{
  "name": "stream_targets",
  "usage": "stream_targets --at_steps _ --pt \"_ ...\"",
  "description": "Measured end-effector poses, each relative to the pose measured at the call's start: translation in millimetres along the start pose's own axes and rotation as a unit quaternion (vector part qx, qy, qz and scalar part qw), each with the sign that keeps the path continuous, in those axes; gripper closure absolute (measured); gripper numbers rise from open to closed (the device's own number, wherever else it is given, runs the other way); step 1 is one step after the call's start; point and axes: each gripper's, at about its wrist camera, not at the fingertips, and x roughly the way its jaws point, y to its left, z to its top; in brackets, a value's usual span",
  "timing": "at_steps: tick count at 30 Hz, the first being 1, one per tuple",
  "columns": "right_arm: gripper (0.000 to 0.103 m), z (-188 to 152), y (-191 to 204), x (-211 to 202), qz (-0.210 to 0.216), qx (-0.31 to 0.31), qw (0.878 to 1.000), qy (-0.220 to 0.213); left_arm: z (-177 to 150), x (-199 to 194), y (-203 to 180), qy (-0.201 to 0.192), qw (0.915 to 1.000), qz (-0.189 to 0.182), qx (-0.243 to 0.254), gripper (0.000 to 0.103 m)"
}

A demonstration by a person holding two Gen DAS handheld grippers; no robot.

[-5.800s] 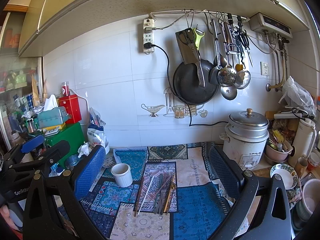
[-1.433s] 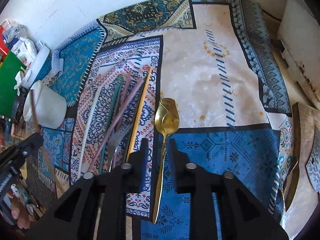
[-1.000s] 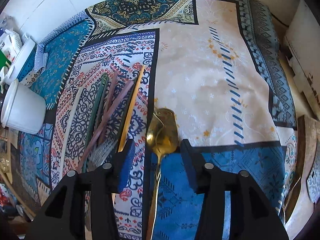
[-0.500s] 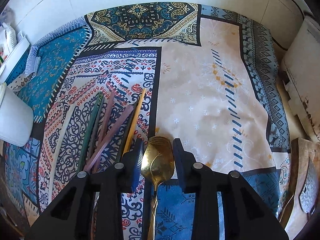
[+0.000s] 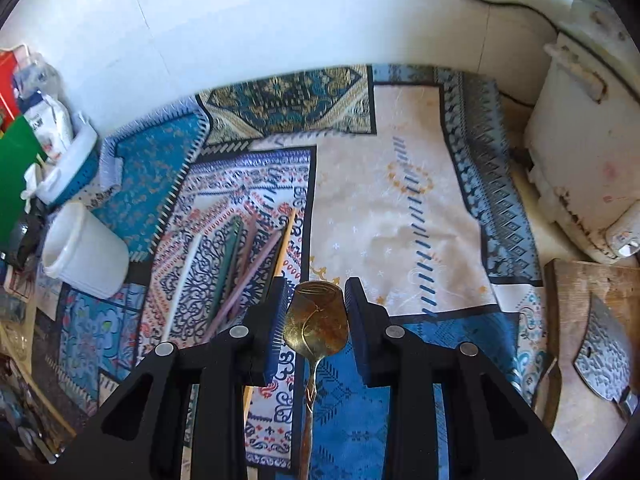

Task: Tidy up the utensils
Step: 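Lift brown chopstick with left tool while right tool lifts gold spoon toward white cup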

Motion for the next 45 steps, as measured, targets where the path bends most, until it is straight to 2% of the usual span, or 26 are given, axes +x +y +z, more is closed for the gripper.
stream_targets --at_steps 12,29,38,45 --pt "0.081 0 14 -51 0.004 0.003 0.999 -0.051 11 -28 -2 -0.04 0.9991 -0.016 0.004 0.098" --pt "0.081 4 37 -91 0.018 -0.019 0.995 -0.099 18 -52 9 -0.076 0.9969 -0.017 -0.015 0.098" --pt "0.081 25 55 -113 0.041 -0.046 0.99 -0.128 34 -62 15 -0.107 0.994 -0.001 -0.023 0.098" --pt "0.081 48 83 -134 0.082 -0.084 0.98 -0.16 54 -65 29 -0.137 0.9894 0.028 -0.037 0.098"
